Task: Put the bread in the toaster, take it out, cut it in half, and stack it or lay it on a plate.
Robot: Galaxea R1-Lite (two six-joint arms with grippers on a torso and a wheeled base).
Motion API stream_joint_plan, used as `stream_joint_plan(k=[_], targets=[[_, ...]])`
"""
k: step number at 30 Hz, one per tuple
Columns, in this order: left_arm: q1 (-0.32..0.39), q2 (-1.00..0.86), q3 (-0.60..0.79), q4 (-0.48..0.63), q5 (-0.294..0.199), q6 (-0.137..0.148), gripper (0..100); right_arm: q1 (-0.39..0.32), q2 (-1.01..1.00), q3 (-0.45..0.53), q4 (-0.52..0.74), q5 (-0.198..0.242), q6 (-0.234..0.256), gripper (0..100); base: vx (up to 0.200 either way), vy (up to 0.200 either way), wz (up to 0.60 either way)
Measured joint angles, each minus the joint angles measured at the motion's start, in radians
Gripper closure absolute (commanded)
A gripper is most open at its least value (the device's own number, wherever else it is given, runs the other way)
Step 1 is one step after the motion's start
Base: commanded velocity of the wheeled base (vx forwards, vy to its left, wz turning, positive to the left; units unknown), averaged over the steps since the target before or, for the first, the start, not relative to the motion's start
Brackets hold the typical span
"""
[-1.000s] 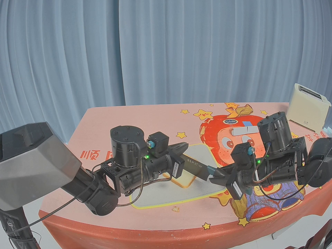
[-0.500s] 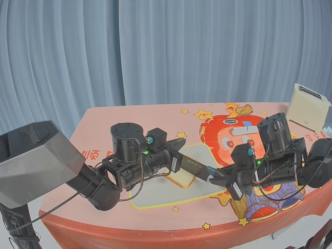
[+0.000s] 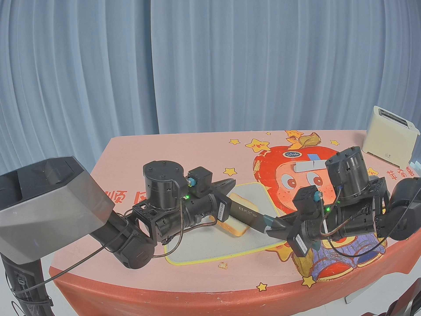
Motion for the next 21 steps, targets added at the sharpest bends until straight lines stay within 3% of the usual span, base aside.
stream_joint_plan(k=[21], targets=[[-0.001,0.016,0.011,0.002,-0.007,0.001,100,-0.001,0.000,0.019,-0.003,0.001,0.000,100,0.000,0.000,0.00]])
